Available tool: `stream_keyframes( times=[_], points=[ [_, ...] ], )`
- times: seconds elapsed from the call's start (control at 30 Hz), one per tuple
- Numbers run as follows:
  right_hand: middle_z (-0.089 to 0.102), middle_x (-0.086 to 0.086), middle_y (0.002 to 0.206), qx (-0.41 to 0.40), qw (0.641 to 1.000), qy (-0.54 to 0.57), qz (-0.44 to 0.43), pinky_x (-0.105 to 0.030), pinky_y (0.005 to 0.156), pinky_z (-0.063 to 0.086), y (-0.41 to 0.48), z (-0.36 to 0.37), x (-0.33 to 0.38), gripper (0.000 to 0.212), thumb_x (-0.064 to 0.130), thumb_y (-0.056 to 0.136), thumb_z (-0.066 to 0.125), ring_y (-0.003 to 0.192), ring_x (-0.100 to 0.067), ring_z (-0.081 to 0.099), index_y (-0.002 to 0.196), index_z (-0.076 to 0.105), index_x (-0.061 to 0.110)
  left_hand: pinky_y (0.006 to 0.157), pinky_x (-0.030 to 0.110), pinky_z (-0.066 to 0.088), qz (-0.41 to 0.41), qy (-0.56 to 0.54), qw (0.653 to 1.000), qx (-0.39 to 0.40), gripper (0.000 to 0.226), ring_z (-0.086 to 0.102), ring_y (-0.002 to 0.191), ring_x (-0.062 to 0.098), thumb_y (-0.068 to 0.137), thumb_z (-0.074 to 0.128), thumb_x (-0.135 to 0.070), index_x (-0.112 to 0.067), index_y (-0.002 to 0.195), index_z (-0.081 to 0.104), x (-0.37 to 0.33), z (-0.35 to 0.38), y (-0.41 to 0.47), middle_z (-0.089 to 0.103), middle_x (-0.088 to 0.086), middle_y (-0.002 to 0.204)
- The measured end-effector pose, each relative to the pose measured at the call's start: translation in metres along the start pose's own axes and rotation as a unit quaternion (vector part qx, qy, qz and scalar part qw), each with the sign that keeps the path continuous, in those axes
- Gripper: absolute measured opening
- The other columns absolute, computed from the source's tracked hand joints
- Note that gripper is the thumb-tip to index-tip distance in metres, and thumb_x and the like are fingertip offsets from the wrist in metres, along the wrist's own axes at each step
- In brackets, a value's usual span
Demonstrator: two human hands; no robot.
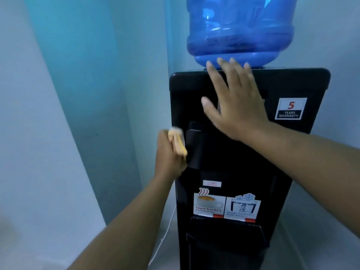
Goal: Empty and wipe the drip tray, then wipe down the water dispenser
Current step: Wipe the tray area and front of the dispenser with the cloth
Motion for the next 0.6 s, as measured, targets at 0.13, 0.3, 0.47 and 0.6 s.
stream_keyframes(
  times=[0.13,0.3,0.47,0.6],
  points=[
    [0.049,-0.020,0.137,0.052,0.988,-0.046,-0.141,-0.049,0.105,0.036,-0.042,-0.001,0.004,0.058,0.045,0.098,0.038,0.123,-0.040,0.046,0.143,0.045,0.010,0.064,0.028,0.048,0.016,-0.006,0.988,-0.153,0.023,0.054,0.068,0.008,0.091,0.051,-0.048,-0.031,0.083,0.038,-0.044,-0.004,0.067,0.054,-0.001,0.083],
    [0.057,-0.015,0.107,0.054,0.992,-0.027,-0.110,-0.042,0.068,0.045,-0.049,0.007,0.005,0.053,0.044,0.098,0.036,0.092,-0.033,0.053,0.132,0.054,0.007,0.066,0.031,0.045,-0.048,-0.007,0.997,-0.063,0.018,0.057,0.081,0.018,0.085,0.054,-0.036,-0.041,0.091,0.038,0.032,0.029,-0.012,0.056,-0.004,0.094],
    [0.052,-0.011,0.085,0.040,0.994,-0.054,-0.081,-0.031,0.054,0.026,-0.049,0.011,0.009,0.049,0.043,0.098,0.033,0.078,-0.028,0.049,0.100,0.063,0.004,0.055,0.010,0.038,-0.106,0.006,0.991,0.085,0.036,0.056,0.075,0.012,0.082,0.070,-0.009,-0.023,0.096,0.040,0.085,0.033,-0.082,0.054,-0.005,0.089],
    [0.050,-0.010,0.080,0.027,0.995,-0.048,-0.078,-0.031,0.054,0.025,-0.050,0.013,0.011,0.046,0.041,0.099,0.034,0.075,-0.027,0.048,0.085,0.058,0.004,0.074,0.020,0.041,0.019,-0.020,0.997,-0.068,0.020,0.044,0.073,-0.010,0.078,0.054,-0.048,-0.040,0.090,0.038,0.004,0.021,0.027,0.043,-0.019,0.086]
  ],
)
Point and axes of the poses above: each hand's wrist, its own y-axis towards the middle knuckle, its own z-axis out of the palm, x = y × z, the point moved 1 cm from there along y, towards the middle knuckle
